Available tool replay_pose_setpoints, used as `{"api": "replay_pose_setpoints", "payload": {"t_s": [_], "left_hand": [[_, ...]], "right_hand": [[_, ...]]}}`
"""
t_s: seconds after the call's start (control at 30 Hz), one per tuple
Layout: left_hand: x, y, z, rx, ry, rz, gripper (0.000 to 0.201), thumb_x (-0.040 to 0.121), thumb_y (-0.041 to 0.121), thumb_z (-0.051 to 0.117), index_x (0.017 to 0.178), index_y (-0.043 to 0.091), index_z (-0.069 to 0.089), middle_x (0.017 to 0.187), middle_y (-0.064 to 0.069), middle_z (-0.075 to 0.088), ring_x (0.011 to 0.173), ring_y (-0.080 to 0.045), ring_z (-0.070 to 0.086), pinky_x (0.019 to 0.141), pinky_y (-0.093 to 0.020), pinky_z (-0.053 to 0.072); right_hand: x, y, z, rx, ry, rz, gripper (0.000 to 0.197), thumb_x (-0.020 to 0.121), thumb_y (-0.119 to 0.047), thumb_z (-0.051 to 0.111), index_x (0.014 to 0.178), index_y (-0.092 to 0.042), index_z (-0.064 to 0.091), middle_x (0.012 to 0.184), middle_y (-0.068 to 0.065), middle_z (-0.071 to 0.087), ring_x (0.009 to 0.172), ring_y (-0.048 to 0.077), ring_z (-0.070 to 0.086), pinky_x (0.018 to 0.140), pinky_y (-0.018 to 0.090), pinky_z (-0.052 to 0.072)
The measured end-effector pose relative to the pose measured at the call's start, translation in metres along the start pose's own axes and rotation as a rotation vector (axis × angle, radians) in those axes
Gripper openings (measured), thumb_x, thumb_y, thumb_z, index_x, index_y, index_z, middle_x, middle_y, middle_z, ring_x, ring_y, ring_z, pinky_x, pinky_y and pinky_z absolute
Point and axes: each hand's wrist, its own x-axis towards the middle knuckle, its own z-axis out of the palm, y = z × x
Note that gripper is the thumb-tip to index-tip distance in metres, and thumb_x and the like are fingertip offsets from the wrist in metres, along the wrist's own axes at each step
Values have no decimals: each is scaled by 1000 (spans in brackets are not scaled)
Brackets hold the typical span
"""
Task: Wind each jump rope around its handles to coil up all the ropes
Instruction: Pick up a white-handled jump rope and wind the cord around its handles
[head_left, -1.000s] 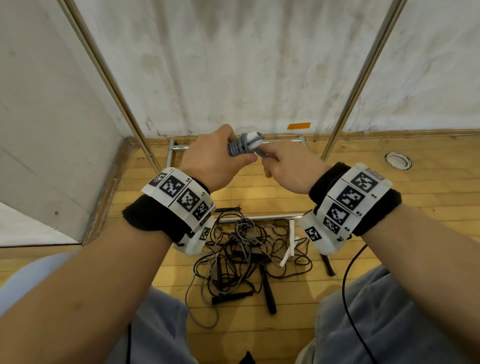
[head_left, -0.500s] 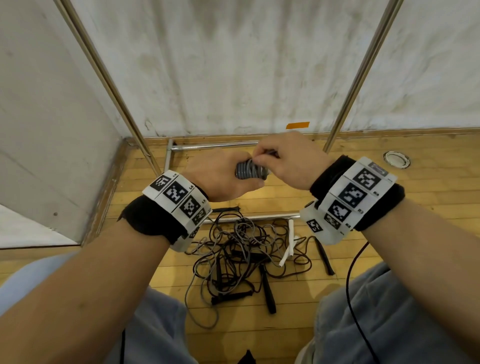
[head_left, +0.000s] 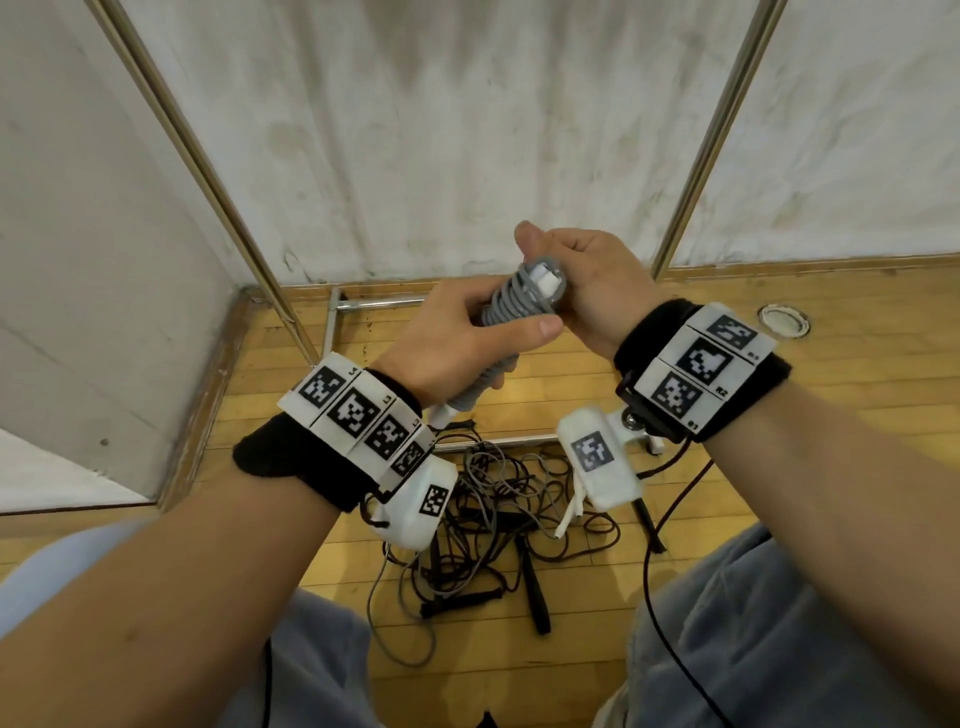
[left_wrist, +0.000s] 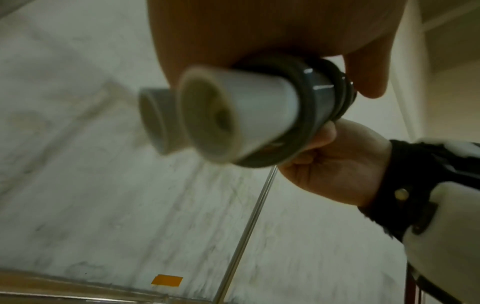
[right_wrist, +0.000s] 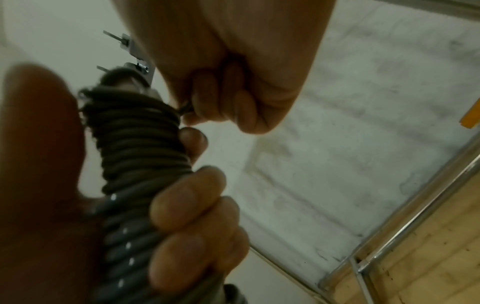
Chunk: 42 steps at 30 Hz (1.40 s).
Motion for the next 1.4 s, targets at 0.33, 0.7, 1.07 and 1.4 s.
{"api": "replay_pose_setpoints", "payload": {"t_s": [0.33,0.7,1.07,1.4], "left_hand": [[13,-9,-5,-33,161,-30,22,98,27,51,116,20,41,76,0,63,58,-14,59,55,-27,49],[10,-14,3,-71,221,-109,11,100,31,45,108,25,43,74,-1,60,50,-19,55,53,-39,46],[14,-14,11,-149,223,-236,19,102,30,40,109,12,41,84,-9,57,56,-18,60,53,-33,52],[12,-12,16,-235,396,-180,17,100,31,45,92,17,41,77,-8,57,45,-18,56,44,-30,48]], "right_hand": [[-4,12,2,-547,152,-241,14,94,-15,51,95,-13,65,65,-14,53,58,-1,48,60,19,38],[-6,17,3,-1141,108,-303,20,95,-25,49,103,-12,61,87,7,66,75,22,55,61,27,34],[-10,16,7,-1293,85,-298,15,94,-17,46,91,-11,59,74,1,49,68,18,42,58,26,26],[-6,16,8,-1078,130,-208,11,91,-24,57,92,-13,55,77,2,58,68,21,56,59,29,41]]}}
